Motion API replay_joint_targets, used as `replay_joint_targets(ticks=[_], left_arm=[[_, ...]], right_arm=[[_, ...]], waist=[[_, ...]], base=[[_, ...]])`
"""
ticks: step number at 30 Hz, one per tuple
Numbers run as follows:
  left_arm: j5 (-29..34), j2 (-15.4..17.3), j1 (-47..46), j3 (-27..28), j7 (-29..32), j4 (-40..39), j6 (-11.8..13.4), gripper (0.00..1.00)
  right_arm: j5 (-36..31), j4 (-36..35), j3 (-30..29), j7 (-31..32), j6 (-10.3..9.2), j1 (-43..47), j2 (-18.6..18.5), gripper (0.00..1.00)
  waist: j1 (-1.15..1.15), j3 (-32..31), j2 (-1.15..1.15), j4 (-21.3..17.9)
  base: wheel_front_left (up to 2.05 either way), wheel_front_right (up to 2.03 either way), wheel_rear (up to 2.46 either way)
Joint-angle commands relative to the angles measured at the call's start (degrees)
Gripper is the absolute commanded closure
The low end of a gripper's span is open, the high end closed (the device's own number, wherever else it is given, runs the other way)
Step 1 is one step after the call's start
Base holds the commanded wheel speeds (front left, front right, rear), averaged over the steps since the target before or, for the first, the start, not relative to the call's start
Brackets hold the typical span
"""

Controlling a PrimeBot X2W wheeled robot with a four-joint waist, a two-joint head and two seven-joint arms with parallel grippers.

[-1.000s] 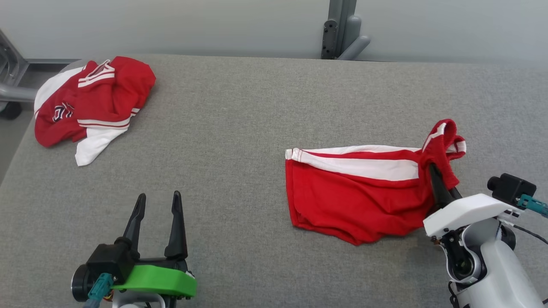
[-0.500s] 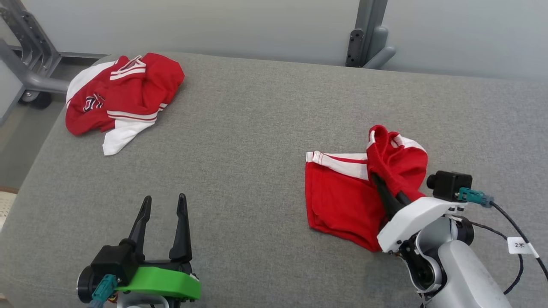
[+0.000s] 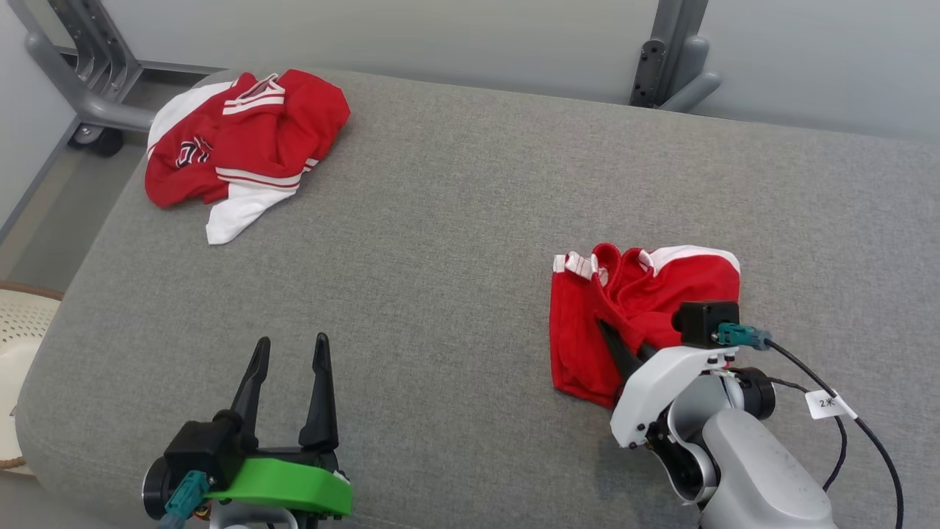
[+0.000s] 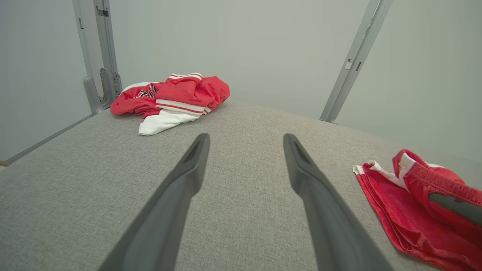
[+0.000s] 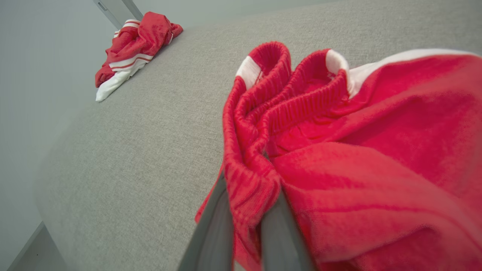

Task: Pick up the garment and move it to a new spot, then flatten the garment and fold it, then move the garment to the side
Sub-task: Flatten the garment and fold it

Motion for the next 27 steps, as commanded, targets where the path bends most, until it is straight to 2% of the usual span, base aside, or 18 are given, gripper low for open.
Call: replay_joint_targets(ticks=[1,2,3,4,5,6,7,16,23,27], left_arm=[[-0.35,0.06,-0.41,0.0,0.01,0.08,0.33,0.0],[-0.41,0.06,-0.57,0.0,0.01,0.19,0.2,0.0],[-0.5,0.06,-0.74,0.0,0.01,0.28,0.17,0.0],[-0.58,0.06,-0.83,0.01,0.01,0.35,0.18,0.0],[-0.65,0.06,-0.9,-0.02,0.01,0.39,0.23,0.0],[-0.71,0.06,-0.92,0.02,0.01,0.43,0.3,0.0],[-0.71,0.06,-0.93,0.05,0.01,0.46,0.36,0.0],[-0.45,0.06,-0.64,0.69,0.01,0.41,0.47,0.0],[0.18,0.06,-0.28,1.29,0.01,0.37,0.17,0.0],[0.34,0.06,-0.44,1.4,0.01,0.27,0.0,0.0]], right_arm=[[-0.65,0.28,0.24,-0.54,0.0,-0.71,-0.09,1.0],[-0.97,1.25,0.64,-1.04,0.0,-1.16,-0.09,1.0],[-0.96,2.08,0.98,-1.56,0.0,-1.48,-0.09,0.84],[-0.73,2.81,1.48,-2.04,0.0,-1.78,-0.09,0.64],[-0.26,3.48,2.12,-2.45,0.0,-2.06,-0.09,0.51],[0.09,3.95,2.75,-2.78,0.0,-2.29,-0.08,0.22],[0.39,4.39,3.36,-3.18,0.0,-2.51,-0.09,0.0],[0.93,4.62,7.02,-6.56,0.0,-2.6,-0.12,0.0],[-0.54,0.94,4.64,-9.55,0.0,-1.11,-0.12,0.0],[-3.67,-1.02,1.83,-10.39,0.0,-0.82,-0.12,0.0]], waist=[[0.0,0.25,0.09,0.28],[0.0,0.34,0.09,0.41],[0.0,0.41,0.09,0.52],[0.0,0.45,0.09,0.61],[0.0,0.48,0.09,0.67],[0.0,0.48,0.09,0.7],[0.0,0.47,0.09,0.7],[0.0,-0.05,0.09,-0.44],[0.0,-0.61,0.09,-1.96],[0.0,-0.46,0.09,-2.57]], base=[[0.0,0.0,0.0],[0.0,0.0,0.0],[0.0,0.0,0.0],[0.0,0.0,0.0],[0.0,0.0,0.0],[0.0,0.0,0.0],[0.0,0.0,0.0],[0.0,0.0,0.0],[0.0,0.0,0.0],[0.0,0.0,0.0]])
